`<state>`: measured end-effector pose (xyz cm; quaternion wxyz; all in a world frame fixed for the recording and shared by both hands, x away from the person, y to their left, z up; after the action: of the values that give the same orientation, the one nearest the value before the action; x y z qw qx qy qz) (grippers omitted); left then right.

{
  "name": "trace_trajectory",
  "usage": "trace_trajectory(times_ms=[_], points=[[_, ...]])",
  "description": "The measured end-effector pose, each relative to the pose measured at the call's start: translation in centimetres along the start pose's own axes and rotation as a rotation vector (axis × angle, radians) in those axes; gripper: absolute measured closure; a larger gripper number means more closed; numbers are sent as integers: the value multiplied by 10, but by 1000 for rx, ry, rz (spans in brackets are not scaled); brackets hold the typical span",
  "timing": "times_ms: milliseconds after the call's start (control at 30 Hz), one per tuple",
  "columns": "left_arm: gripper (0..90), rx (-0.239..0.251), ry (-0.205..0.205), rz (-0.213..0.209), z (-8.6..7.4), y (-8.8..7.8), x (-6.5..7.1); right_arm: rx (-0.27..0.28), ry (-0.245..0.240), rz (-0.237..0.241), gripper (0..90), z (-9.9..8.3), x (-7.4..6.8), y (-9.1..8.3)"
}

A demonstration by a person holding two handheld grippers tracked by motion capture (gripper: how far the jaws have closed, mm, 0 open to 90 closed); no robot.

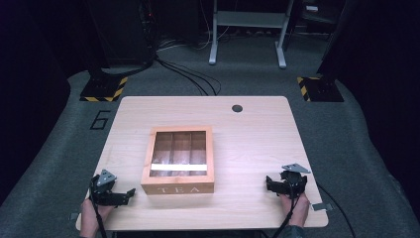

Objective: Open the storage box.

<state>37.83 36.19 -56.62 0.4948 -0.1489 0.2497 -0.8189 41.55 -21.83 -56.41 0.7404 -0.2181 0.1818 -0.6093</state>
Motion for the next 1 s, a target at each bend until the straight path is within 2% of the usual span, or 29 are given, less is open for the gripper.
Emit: trace_trajectory(times_ms=[167, 200, 233, 400, 433, 633, 733, 1000], points=[[30, 4, 5, -12, 0, 0, 0, -9, -1, 2, 47, 0, 0, -1], [29, 0, 8, -16, 0, 0, 1, 4, 0, -1, 47, 0, 0, 0], [28, 1, 11, -22, 0, 0, 1, -9, -1, 2, 47, 0, 0, 0], [35, 8, 35, -49, 1, -1, 3, -6, -3, 1, 47, 0, 0, 0], [34, 31, 31, -48, 1, -1, 4, -8, 0, 1, 47, 0, 0, 0], [27, 65, 40, -87, 1, -7, 10, -7, -3, 1, 47, 0, 0, 0], [27, 78, 35, -129, 4, -13, 16, -6, 0, 0, 47, 0, 0, 0], [31, 143, 54, -197, 15, -28, 33, -7, -1, 4, 47, 0, 0, -1]])
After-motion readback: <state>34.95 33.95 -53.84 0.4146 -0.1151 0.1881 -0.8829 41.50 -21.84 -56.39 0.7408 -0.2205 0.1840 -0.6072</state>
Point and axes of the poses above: each handheld gripper's, and its own axes: y roughly forward along the jaws, z roughly out of its top, x roughly to its right, the point moved 5 cm from there along y, roughly forward along the jaws, and after that the axes turned 10 degrees about x, right-handed, at the moved point
